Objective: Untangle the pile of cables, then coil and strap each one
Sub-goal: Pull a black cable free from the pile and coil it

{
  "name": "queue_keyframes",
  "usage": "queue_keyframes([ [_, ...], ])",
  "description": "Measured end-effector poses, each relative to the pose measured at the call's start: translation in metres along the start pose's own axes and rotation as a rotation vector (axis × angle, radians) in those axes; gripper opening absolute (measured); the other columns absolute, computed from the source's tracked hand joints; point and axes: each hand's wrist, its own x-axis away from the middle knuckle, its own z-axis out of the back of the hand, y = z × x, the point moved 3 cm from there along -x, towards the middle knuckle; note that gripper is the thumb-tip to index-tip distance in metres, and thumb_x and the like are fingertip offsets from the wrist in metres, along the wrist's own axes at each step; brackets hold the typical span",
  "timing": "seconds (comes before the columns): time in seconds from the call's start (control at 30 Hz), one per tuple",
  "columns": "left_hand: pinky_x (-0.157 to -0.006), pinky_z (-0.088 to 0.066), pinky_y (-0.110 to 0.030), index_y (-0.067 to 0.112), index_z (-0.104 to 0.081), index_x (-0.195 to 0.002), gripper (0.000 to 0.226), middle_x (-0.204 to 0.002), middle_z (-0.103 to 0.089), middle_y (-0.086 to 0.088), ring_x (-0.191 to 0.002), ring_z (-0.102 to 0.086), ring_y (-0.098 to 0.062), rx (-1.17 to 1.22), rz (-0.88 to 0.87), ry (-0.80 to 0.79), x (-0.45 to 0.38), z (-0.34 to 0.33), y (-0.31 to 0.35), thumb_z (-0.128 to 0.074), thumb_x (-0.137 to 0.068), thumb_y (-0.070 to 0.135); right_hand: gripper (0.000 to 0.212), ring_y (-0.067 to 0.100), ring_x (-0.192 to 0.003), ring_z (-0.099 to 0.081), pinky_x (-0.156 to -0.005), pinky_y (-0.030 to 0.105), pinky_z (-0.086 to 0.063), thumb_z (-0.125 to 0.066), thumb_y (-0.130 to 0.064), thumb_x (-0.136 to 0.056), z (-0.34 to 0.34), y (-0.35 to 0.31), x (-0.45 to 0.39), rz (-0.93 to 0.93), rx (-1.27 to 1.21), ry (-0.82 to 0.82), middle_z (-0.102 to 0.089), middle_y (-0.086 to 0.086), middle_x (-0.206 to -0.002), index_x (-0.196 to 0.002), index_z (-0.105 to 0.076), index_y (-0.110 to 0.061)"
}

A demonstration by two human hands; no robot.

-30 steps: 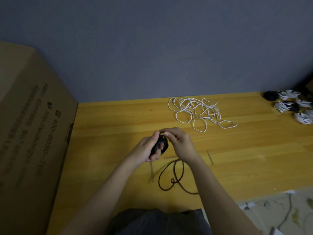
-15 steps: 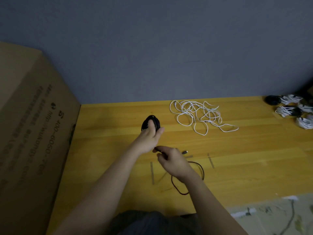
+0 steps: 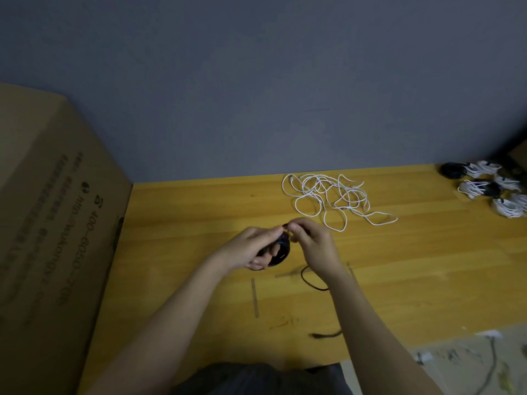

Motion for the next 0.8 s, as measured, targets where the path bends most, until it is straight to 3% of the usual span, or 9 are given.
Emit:
queue_keyframes([
  [0.1, -0.055, -0.041, -0.025, 0.009, -0.044, -0.068, 0.047, -0.034, -0.024, 0.007, -0.029, -0.018, -0.008, 0.2, -0.11, 0.037, 0.006, 0.0, 0.018, -0.031, -0.091, 0.048, 0.033, 0.012, -0.073, -0.056, -0.074, 0.027, -0.044, -0.042, -0.031, -0.098, -0.013, 0.008, 0.001, -0.093, -0.156, -0.096, -0.06, 0.015, -0.079, -0.096, -0.063, -0.006],
  [0.2, -0.057, -0.044, -0.021, 0.01, -0.043, -0.072, 0.047, -0.037, -0.026, 0.009, -0.03, -0.021, -0.006, 0.386, -0.234, 0.181, 0.006, 0.007, 0.035, -0.029, -0.087, 0.052, 0.023, 0.011, -0.059, -0.056, -0.069, 0.028, -0.045, -0.044, -0.022, -0.1, -0.03, 0.018, 0.013, -0.187, -0.179, -0.155, -0.052, 0.009, -0.061, -0.09, -0.058, -0.007],
  [0.27, -0.06, -0.039, -0.025, 0.012, -0.043, -0.079, 0.045, -0.044, -0.034, 0.007, -0.036, -0.027, -0.007, 0.351, -0.308, 0.306, -0.001, 0.014, 0.044, -0.029, -0.086, 0.054, 0.023, 0.011, -0.05, -0.049, -0.062, 0.033, -0.044, -0.041, -0.021, -0.102, -0.04, 0.027, 0.025, -0.235, -0.105, -0.195, -0.047, 0.002, -0.054, -0.093, -0.058, -0.009],
  [0.37, -0.061, -0.038, -0.023, 0.012, -0.039, -0.089, 0.03, -0.063, -0.044, 0.001, -0.052, -0.041, -0.011, 0.183, -0.365, 0.433, -0.011, 0.019, 0.045, -0.029, -0.099, 0.039, 0.021, 0.007, -0.057, -0.043, -0.06, 0.031, -0.037, -0.039, -0.033, -0.102, -0.053, 0.03, 0.039, -0.136, 0.229, -0.358, -0.046, -0.01, -0.057, -0.102, -0.057, -0.02],
  [0.47, -0.075, -0.041, -0.026, 0.002, -0.037, -0.112, 0.04, -0.083, -0.051, -0.002, -0.078, -0.052, -0.014, -0.25, -0.209, 0.474, -0.025, 0.026, 0.03, -0.029, -0.102, 0.04, 0.018, 0.014, -0.057, -0.045, -0.056, 0.036, -0.035, -0.04, -0.035, -0.1, -0.057, 0.021, 0.045, 0.057, 0.536, -0.493, -0.047, -0.006, -0.056, -0.111, -0.051, -0.025],
  [0.53, -0.085, -0.039, -0.035, 0.0, -0.021, -0.137, 0.063, -0.113, -0.053, -0.01, -0.106, -0.052, -0.025, -0.581, 0.007, 0.419, -0.03, 0.034, 0.013, -0.027, -0.1, 0.05, 0.017, 0.021, -0.06, -0.053, -0.054, 0.035, -0.037, -0.044, -0.03, -0.098, -0.052, 0.012, 0.043, 0.166, 0.602, -0.443, -0.055, -0.003, -0.061, -0.112, -0.054, -0.024],
  [0.6, -0.089, -0.039, -0.04, 0.002, -0.016, -0.143, 0.071, -0.134, -0.047, -0.019, -0.12, -0.047, -0.033, -0.808, 0.154, 0.358, -0.03, 0.042, -0.002, -0.024, -0.098, 0.056, 0.017, 0.025, -0.074, -0.061, -0.057, 0.033, -0.038, -0.05, -0.025, -0.096, -0.039, 0.005, 0.038, 0.229, 0.591, -0.297, -0.067, 0.0, -0.081, -0.109, -0.06, -0.02],
  [0.7, -0.079, -0.041, -0.036, 0.01, -0.037, -0.132, 0.066, -0.119, -0.056, -0.007, -0.11, -0.054, -0.027, -0.921, 0.209, 0.257, -0.021, 0.043, -0.018, -0.02, -0.096, 0.062, 0.017, 0.024, -0.088, -0.062, -0.071, 0.034, -0.046, -0.06, -0.023, -0.093, -0.005, 0.005, 0.025, 0.149, 0.475, -0.053, -0.068, 0.004, -0.096, -0.106, -0.068, -0.014],
  [0.8, -0.062, -0.038, -0.029, 0.019, -0.055, -0.091, 0.053, -0.075, -0.056, 0.007, -0.076, -0.058, -0.021, -0.847, 0.15, 0.202, -0.007, 0.038, -0.027, -0.026, -0.094, 0.063, 0.015, 0.013, -0.078, -0.057, -0.072, 0.027, -0.045, -0.065, -0.024, -0.09, 0.024, 0.011, 0.015, 0.09, 0.381, 0.051, -0.057, 0.001, -0.084, -0.1, -0.072, -0.016],
])
